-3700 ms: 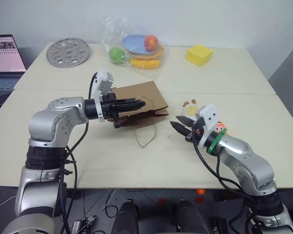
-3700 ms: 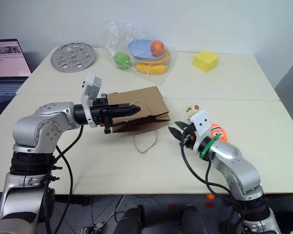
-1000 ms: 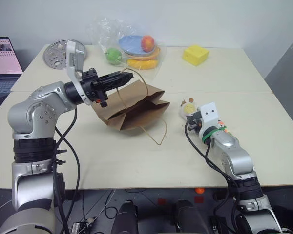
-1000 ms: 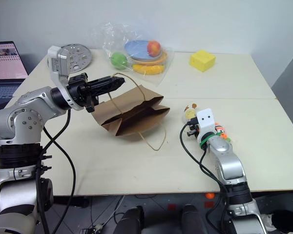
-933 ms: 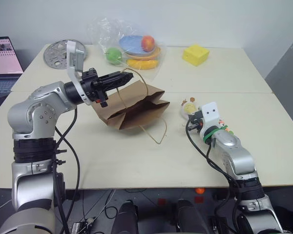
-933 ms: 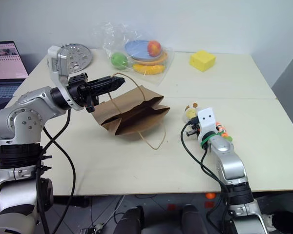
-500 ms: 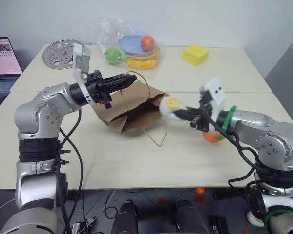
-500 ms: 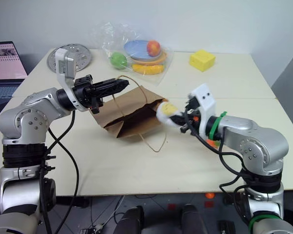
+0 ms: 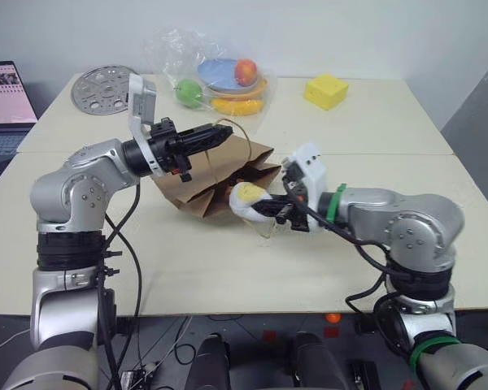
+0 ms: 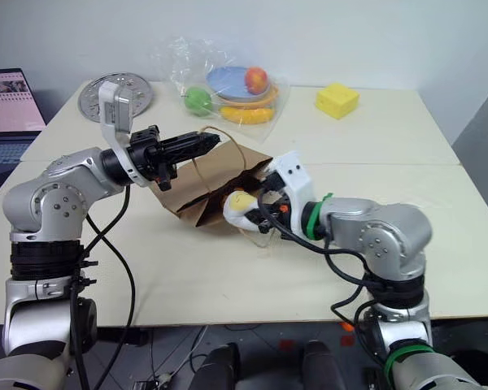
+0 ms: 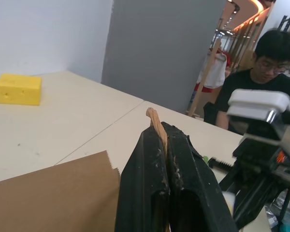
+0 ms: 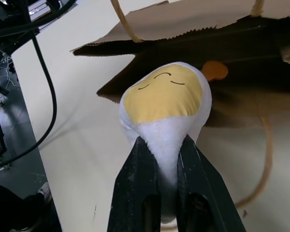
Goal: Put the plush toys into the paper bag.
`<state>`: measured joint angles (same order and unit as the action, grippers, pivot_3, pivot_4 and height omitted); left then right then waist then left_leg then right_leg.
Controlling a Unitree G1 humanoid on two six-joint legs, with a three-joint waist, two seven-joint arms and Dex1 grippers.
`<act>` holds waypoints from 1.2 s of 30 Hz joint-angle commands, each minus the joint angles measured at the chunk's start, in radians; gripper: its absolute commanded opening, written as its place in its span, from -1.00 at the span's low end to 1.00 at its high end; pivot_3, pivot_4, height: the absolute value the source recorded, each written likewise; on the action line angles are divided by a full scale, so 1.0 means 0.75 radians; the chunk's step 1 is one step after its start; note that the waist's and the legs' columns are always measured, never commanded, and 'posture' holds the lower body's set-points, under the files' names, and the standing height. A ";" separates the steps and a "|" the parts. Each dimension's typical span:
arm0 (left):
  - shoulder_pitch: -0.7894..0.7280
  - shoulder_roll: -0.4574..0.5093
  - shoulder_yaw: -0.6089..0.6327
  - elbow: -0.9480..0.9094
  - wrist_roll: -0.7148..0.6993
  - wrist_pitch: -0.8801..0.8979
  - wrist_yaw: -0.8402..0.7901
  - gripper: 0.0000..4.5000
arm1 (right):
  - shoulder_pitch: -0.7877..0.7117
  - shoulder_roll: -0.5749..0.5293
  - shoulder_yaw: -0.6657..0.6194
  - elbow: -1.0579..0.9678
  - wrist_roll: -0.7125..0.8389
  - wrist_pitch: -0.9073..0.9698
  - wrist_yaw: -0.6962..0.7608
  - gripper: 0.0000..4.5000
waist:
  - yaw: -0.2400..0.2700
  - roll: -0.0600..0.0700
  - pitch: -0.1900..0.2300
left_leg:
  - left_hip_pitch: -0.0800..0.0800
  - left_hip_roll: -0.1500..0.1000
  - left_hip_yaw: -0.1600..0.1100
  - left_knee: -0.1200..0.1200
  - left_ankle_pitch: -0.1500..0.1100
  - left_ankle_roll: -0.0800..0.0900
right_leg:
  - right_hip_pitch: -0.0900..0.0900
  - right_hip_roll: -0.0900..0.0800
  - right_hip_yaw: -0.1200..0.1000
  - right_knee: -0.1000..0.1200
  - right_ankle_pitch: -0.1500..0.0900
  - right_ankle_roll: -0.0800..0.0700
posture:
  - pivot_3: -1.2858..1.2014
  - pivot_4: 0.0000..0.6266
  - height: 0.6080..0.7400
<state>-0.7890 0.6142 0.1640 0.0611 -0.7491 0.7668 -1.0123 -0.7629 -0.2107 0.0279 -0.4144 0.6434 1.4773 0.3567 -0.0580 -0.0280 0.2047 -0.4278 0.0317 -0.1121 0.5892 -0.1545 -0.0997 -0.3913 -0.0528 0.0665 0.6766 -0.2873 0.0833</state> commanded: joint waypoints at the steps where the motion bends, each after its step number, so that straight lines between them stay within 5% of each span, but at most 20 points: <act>1: -0.012 -0.008 0.028 -0.071 -0.057 0.025 0.004 -1.00 | -0.068 0.065 0.063 0.152 -0.086 -0.188 -0.027 -1.00 | 0.000 0.000 0.000 | 0.000 0.000 0.000 0.000 0.000 0.000 | 0.000 0.000 0.000 0.000 0.000 0.000 | 0.03 -0.52 1.00; 12: -0.017 -0.013 0.050 -0.128 -0.169 0.117 0.022 -1.00 | -0.180 0.260 0.069 0.521 -0.233 -0.529 -0.075 -1.00 | -0.002 0.000 0.000 | -0.001 0.000 0.000 -0.001 0.000 0.000 | -0.002 0.000 -0.001 0.002 0.000 0.000 | 0.03 -0.52 1.00; 21: -0.038 -0.018 0.082 -0.140 -0.269 0.185 0.051 -1.00 | -0.026 0.375 0.186 0.752 -0.411 -0.900 -0.071 -1.00 | 0.000 0.000 0.000 | -0.003 0.000 0.000 -0.001 0.000 0.000 | -0.005 0.000 -0.001 0.002 0.000 0.000 | 0.03 -0.52 1.00; 26: -0.042 -0.007 0.070 -0.127 -0.243 0.167 0.043 -1.00 | -0.026 0.362 0.167 0.675 -0.386 -0.880 -0.027 -0.25 | -0.002 0.000 0.000 | -0.005 0.000 -0.001 -0.001 0.000 0.000 | -0.007 0.000 -0.001 0.003 0.000 0.000 | 0.03 -0.52 1.00; 33: -0.047 -0.006 0.059 -0.098 -0.218 0.146 0.028 -1.00 | 0.079 0.148 0.134 0.242 -0.313 -0.711 0.041 0.89 | 0.004 0.000 0.000 | -0.005 0.000 -0.001 -0.001 0.000 0.000 | -0.007 0.000 -0.002 0.002 0.000 0.000 | 0.03 -0.52 1.00; 36: -0.036 0.001 0.062 -0.089 -0.210 0.135 0.019 -1.00 | 0.165 0.022 0.080 0.017 -0.294 -0.659 0.040 0.98 | 0.003 0.000 0.000 | -0.005 0.000 -0.001 -0.001 0.000 0.000 | -0.007 0.000 -0.001 0.002 0.000 0.000 | 0.03 -0.52 1.00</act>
<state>-0.8007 0.6001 0.1995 0.0044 -0.9031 0.8863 -0.9854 -0.6448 -0.1706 0.1309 -0.2906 0.4008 0.9726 0.3744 -0.0561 -0.0278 0.2048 -0.4319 0.0317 -0.1128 0.5881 -0.1545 -0.0999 -0.3967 -0.0528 0.0657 0.6782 -0.2872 0.0833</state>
